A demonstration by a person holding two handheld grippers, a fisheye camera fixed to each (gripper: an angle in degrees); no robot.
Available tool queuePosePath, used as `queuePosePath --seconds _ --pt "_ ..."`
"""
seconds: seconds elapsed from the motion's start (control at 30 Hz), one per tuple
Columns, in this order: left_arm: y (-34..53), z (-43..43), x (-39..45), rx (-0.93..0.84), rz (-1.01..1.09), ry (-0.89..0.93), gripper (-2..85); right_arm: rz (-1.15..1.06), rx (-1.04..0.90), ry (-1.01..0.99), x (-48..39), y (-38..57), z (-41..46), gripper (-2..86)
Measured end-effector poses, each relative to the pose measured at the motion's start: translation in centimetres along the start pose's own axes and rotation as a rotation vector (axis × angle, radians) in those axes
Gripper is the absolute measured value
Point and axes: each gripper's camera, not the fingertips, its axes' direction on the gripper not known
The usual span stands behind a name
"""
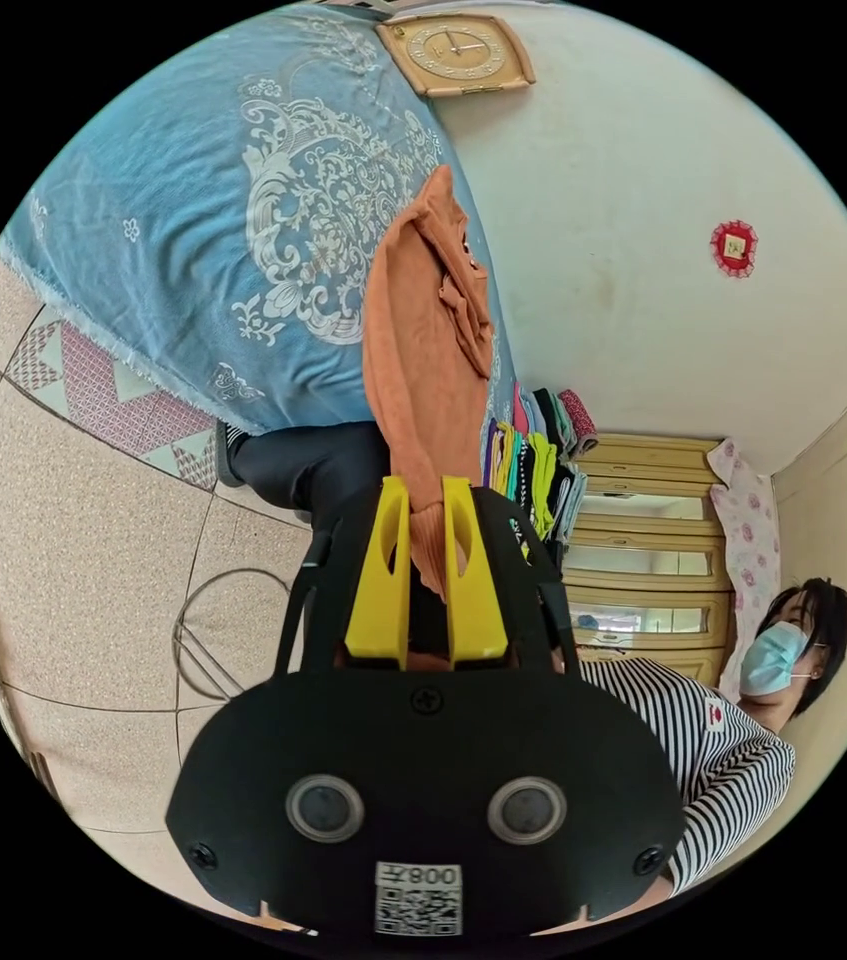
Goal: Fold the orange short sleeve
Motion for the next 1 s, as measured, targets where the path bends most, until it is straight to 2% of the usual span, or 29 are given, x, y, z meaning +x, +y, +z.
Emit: queuePosePath --seconds 0.17,0.3,0.5,0.57,0.8,1.0 --pt "0.2 -0.1 -0.8 -0.006 -0.052 -0.009 6.1 0.069 -0.001 -0.074 2.7 3.2 2.7 10.4" --pt "0.2 -0.2 -0.8 -0.01 -0.063 -0.014 6.1 0.13 0.105 -0.168 5.1 6.1 3.5 10.4" --pt "-0.2 -0.5 -0.1 -0.017 -0.063 -0.024 6.2 0.167 0.18 -0.191 6.3 9.5 3.2 11.3" --pt "-0.3 -0.6 -0.3 -0.015 -0.078 -0.02 6.2 0.161 0.188 -0.247 6.5 9.9 3.6 11.4" --pt "-0.4 -1.0 -0.1 0.019 -0.106 0.018 6.2 0.152 0.132 -0.249 5.7 9.8 6.0 7.2" --pt "-1.4 -2.4 3.0 0.051 -0.003 0.117 6.3 0.004 0.209 -0.258 1.2 11.3 2.7 5.4"
